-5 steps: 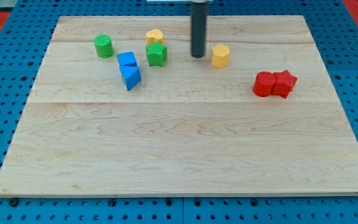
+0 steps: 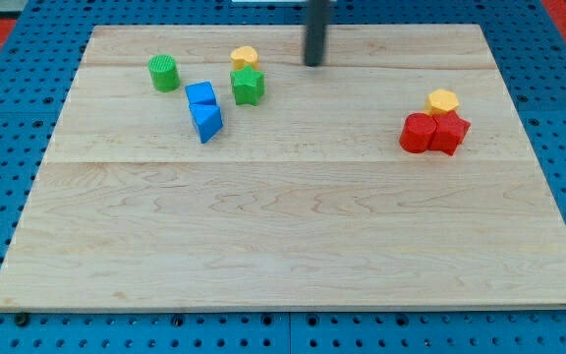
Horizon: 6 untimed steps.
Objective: Place the yellow heart horizontal to the green star
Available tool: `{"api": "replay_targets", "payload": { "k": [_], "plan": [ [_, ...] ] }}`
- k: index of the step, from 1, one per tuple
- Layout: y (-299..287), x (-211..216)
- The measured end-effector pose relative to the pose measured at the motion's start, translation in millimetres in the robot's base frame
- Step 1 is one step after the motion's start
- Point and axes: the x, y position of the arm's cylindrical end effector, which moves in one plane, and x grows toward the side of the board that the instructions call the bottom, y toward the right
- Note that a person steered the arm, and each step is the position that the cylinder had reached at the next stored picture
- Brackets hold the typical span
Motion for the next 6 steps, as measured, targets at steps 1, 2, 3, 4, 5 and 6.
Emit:
{"api": "replay_targets", "payload": {
  "k": [1, 2, 3, 4, 5, 6],
  "plan": [
    [-98.6, -22.4],
    [-116.1, 16.3],
    [-20.0, 21.0],
    [27.4, 15.5],
    [68.5, 45.0],
    [26.5, 43.9]
  ]
}}
